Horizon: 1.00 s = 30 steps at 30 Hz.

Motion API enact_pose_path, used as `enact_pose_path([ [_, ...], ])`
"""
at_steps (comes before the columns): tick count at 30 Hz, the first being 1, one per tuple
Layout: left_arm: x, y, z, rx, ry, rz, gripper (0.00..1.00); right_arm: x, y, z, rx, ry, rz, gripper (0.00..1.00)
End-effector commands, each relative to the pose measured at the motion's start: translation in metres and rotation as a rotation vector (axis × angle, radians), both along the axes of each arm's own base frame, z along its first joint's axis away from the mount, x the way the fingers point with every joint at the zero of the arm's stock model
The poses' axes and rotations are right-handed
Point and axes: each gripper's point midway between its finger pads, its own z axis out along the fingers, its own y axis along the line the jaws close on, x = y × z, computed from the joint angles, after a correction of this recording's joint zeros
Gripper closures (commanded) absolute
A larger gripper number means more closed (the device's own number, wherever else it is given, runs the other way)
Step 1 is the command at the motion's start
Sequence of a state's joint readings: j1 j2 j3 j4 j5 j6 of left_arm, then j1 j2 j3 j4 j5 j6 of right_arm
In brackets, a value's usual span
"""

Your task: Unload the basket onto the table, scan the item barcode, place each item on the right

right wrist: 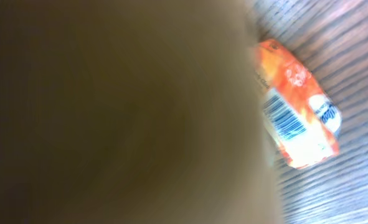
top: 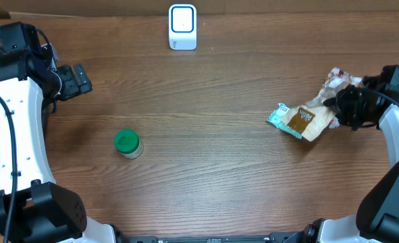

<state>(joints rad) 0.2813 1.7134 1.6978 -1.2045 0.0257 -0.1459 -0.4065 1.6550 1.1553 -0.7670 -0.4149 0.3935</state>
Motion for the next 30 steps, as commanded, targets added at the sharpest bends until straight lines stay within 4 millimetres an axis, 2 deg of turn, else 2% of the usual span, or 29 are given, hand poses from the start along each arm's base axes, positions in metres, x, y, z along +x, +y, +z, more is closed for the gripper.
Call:
enact_pose_path([
  [1,0.003,-0.003,0.000,-0.001,-0.001,-0.028,0.00,-0.008,-0.010,-0.009,-0.036,0.022,-0.033,0.72],
  [3,0.003,-0.003,0.000,-0.001,-0.001,-0.028,0.00,-0.015,-0.017,-0.015,-0.076,0.067,-0.053,0.60],
  [5,0.003,-0.003,0.000,-0.001,-0.001,-0.028,0.00,-0.023,-0.020,-0.018,-0.097,0.106,-0.063,0.52],
  [11,0.003,-0.003,0.000,-0.001,-0.001,-0.028,0.00,-0.047,-0.022,-0.022,-0.122,0.219,-0.064,0.50],
  [15,0.003,-0.003,0.000,-0.001,-0.001,-0.028,0.00,-0.054,-0.024,-0.004,-0.149,0.253,-0.059,0.53],
  [19,0.003,-0.003,0.000,-0.001,-0.001,-0.028,0.00,-0.049,-0.013,0.031,-0.171,0.210,-0.006,0.53],
  [21,0.003,-0.003,0.000,-0.001,-0.001,-0.028,0.00,-0.043,0.000,0.053,-0.185,0.172,0.061,0.50],
  [22,0.003,-0.003,0.000,-0.001,-0.001,-0.028,0.00,-0.038,0.019,0.072,-0.195,0.140,0.142,0.46],
  [24,0.003,-0.003,0.000,-0.001,-0.001,-0.028,0.00,-0.032,0.043,0.088,-0.214,0.112,0.231,0.42],
  [27,0.003,-0.003,0.000,-0.001,-0.001,-0.028,0.00,-0.020,0.085,0.101,-0.222,0.046,0.347,0.40],
  [29,0.003,-0.003,0.000,-0.001,-0.001,-0.028,0.00,-0.010,0.121,0.107,-0.200,-0.028,0.441,0.39],
  [30,0.003,-0.003,0.000,-0.001,-0.001,-0.028,0.00,-0.003,0.146,0.111,-0.176,-0.082,0.503,0.39],
])
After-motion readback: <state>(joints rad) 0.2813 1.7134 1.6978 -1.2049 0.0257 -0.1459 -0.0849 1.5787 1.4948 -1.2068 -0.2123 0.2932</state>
